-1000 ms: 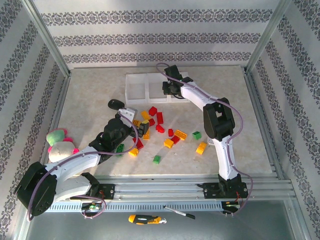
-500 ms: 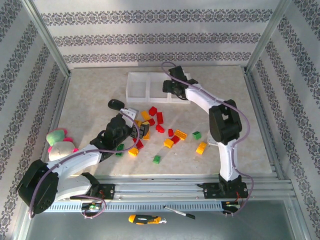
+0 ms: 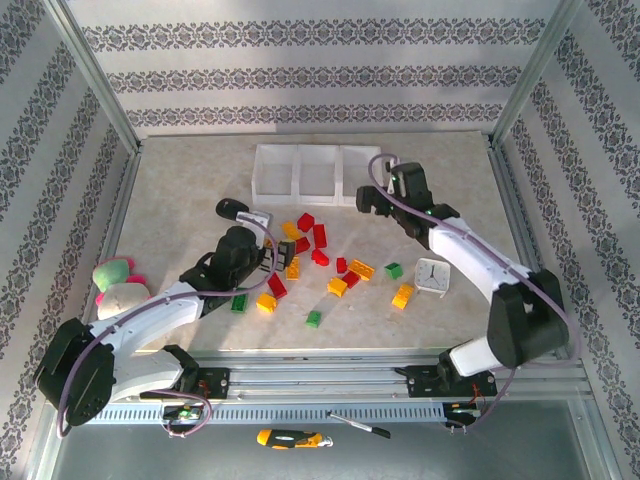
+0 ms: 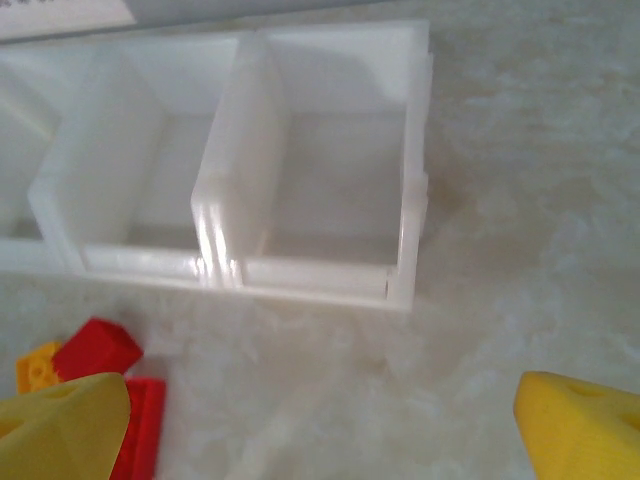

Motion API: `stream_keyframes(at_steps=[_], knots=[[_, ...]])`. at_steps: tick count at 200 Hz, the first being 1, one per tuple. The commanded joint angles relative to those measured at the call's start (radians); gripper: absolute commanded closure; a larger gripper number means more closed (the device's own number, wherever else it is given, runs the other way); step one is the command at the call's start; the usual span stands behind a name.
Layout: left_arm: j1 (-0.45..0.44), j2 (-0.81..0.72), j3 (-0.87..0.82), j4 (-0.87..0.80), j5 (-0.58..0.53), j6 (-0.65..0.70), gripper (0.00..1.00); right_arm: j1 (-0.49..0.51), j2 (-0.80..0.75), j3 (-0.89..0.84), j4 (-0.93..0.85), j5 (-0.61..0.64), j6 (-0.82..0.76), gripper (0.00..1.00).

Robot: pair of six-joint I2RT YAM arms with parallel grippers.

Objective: Sort the legos into containers by color
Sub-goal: Pick up the lego from the bottom-left of the table.

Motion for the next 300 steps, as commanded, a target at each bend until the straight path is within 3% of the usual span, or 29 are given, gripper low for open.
stream_keyframes(at_steps=[1,44,67,78,104,133,167,235,259,300], knots=[[0.026,-0.036,0.052,-0.261,-0.163,-0.207,0.01,0.028,-0.100,-0.077,0.024,-0.084,-0.051,0.02],[0.107,-0.082,0.059,-0.521,-0.272,-0.402,0.01,0.156,-0.151,-0.120,0.082,-0.212,-0.142,0.02],[0.228,-0.070,0.045,-0.594,-0.225,-0.483,0.01,0.260,-0.118,-0.092,0.101,-0.210,-0.207,0.02],[0.280,-0.058,0.035,-0.609,-0.216,-0.517,0.01,0.307,-0.094,-0.066,0.097,-0.153,-0.205,0.02],[0.374,0.009,0.033,-0.617,-0.111,-0.549,0.01,0.386,-0.028,0.007,0.079,-0.139,-0.216,0.02],[0.391,0.150,0.085,-0.708,-0.096,-0.714,0.05,0.420,0.036,0.068,0.080,-0.150,-0.225,0.02],[0.391,0.251,0.109,-0.722,-0.024,-0.767,0.07,0.430,0.065,0.087,0.088,-0.137,-0.213,0.02],[0.391,0.258,0.076,-0.675,0.008,-0.775,0.55,0.427,0.050,0.068,0.089,-0.113,-0.206,0.02],[0.392,0.236,0.078,-0.681,0.014,-0.766,0.64,0.424,0.040,0.062,0.093,-0.098,-0.195,0.02],[0.391,0.212,0.178,-0.669,0.009,-0.681,0.70,0.415,0.007,0.045,0.122,-0.115,-0.182,0.02]])
